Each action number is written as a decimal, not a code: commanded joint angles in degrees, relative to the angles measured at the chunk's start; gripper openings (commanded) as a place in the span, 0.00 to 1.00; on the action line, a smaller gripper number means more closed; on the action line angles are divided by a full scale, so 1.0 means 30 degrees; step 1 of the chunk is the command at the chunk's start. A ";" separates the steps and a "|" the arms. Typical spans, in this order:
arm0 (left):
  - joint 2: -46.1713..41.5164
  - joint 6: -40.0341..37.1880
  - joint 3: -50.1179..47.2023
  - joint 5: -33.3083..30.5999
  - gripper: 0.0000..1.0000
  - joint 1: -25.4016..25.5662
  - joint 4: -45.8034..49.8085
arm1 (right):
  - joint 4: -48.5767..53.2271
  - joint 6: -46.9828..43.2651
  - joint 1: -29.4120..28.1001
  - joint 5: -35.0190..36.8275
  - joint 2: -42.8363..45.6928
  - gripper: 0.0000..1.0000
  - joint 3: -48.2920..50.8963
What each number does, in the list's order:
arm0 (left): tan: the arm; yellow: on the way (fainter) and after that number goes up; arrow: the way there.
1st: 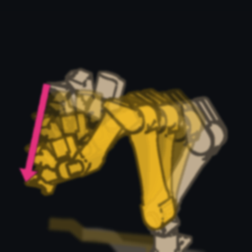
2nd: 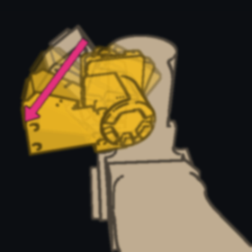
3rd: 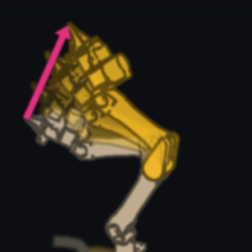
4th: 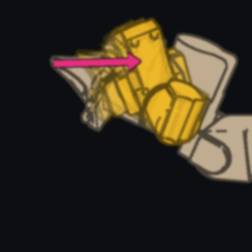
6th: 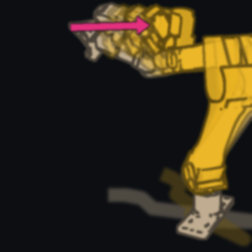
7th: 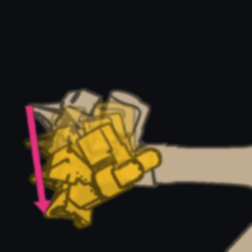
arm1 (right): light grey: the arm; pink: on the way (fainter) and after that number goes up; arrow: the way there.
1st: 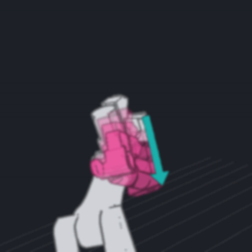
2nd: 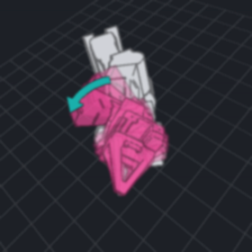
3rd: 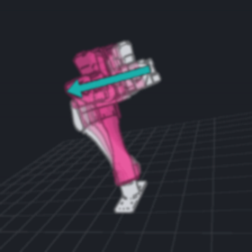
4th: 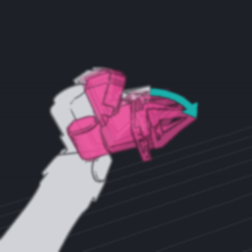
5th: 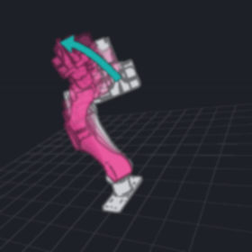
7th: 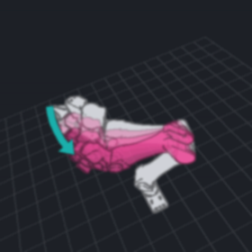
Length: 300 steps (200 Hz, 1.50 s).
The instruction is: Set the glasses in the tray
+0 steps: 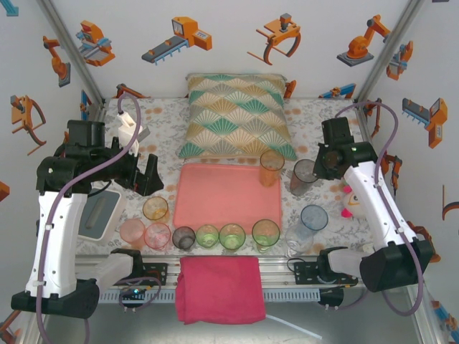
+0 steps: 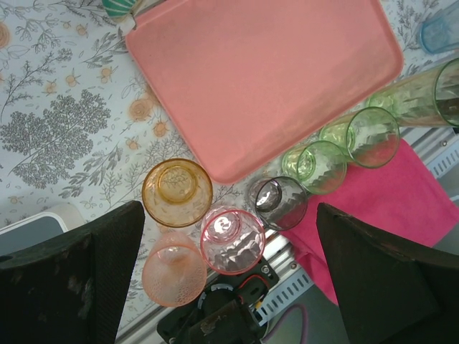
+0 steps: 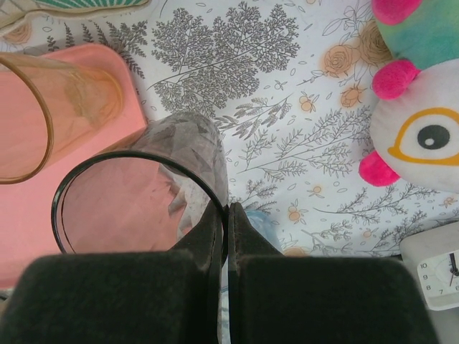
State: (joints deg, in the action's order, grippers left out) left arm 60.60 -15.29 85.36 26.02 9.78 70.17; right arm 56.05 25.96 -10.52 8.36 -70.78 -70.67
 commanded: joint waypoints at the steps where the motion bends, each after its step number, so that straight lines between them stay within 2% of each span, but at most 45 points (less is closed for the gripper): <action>1: -0.0153 -0.0077 -0.0053 0.0581 0.97 0.0104 -0.0231 | 0.0181 0.0079 -0.0022 -0.0326 0.0040 0.00 -0.0615; 53: -0.0212 -0.0060 -0.0067 0.0602 0.97 0.0109 -0.0275 | 0.0293 0.0502 -0.0752 -0.0502 0.0071 0.00 -0.0776; 156: -0.0337 -0.0258 -0.0271 0.0907 0.97 0.0138 -0.0378 | 0.0224 0.2505 -0.4163 0.0245 0.0557 0.00 -0.0142; 300: -0.0819 -0.0139 -0.0606 0.0996 0.97 0.0193 -0.0450 | -0.1057 0.3262 -0.5801 0.0548 -0.0909 0.00 0.0558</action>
State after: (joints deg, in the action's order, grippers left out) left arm 59.44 -15.29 84.53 27.53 10.11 69.34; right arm 54.87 34.52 -27.24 8.64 -72.49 -69.41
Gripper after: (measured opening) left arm 0.972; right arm 0.009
